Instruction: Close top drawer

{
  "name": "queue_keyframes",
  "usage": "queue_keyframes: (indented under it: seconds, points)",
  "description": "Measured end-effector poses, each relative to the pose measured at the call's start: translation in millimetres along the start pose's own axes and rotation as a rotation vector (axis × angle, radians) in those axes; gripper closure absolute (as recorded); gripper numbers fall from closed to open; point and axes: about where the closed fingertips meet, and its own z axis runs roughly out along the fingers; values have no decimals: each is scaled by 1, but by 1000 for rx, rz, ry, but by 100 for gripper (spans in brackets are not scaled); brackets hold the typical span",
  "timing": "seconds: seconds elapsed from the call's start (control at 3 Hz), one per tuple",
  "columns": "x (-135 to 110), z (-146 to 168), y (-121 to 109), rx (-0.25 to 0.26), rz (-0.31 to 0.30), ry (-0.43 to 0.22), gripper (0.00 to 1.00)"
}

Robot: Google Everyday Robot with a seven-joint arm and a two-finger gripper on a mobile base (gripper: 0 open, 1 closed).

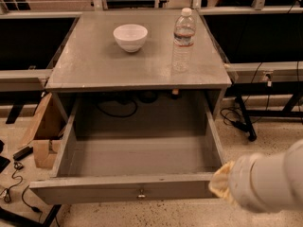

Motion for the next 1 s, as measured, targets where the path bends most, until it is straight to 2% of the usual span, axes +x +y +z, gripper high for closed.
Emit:
queue_keyframes:
  seconds: [0.33,0.67,1.0]
  points:
    - [59,102,60,-89,59,19,100]
    - [83,154,77,-104,86,2,100]
    - [82,182,59,-76,97,-49,100]
